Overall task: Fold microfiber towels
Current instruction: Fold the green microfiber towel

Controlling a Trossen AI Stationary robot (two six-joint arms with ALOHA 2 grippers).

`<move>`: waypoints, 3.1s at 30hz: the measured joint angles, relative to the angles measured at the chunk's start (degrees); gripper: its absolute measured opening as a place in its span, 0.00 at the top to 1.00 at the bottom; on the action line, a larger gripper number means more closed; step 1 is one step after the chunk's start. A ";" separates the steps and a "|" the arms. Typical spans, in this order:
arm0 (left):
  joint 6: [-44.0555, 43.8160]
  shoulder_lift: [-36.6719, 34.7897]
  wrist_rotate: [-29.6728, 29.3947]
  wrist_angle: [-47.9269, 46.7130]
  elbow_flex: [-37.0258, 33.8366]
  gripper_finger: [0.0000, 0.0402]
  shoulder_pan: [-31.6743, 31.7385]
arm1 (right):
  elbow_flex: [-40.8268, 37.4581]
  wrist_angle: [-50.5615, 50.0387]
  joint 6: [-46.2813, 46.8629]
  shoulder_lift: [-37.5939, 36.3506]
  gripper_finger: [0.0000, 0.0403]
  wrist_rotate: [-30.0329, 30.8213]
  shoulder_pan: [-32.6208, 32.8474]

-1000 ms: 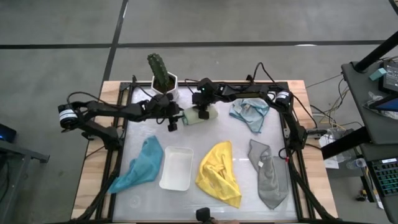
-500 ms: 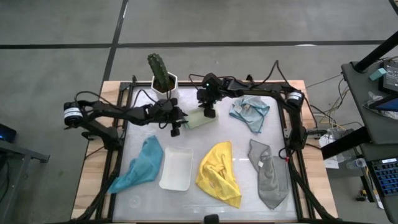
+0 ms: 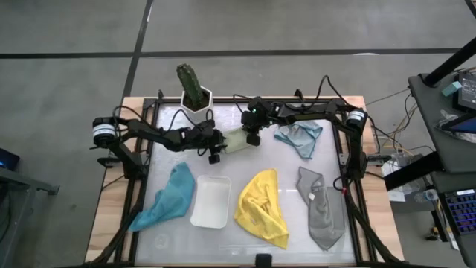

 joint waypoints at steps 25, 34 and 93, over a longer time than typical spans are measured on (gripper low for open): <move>-1.04 -6.85 -4.34 -0.71 -0.35 0.67 1.23 | -5.68 3.43 1.76 -6.08 0.97 3.66 -1.48; -1.51 -7.02 6.85 -0.71 -1.29 0.72 -1.87 | -12.34 4.93 6.16 -11.21 0.97 -1.41 2.14; 1.91 4.40 -4.25 1.97 -1.79 0.98 3.52 | 31.52 -16.63 -0.61 21.29 0.92 -20.92 -0.87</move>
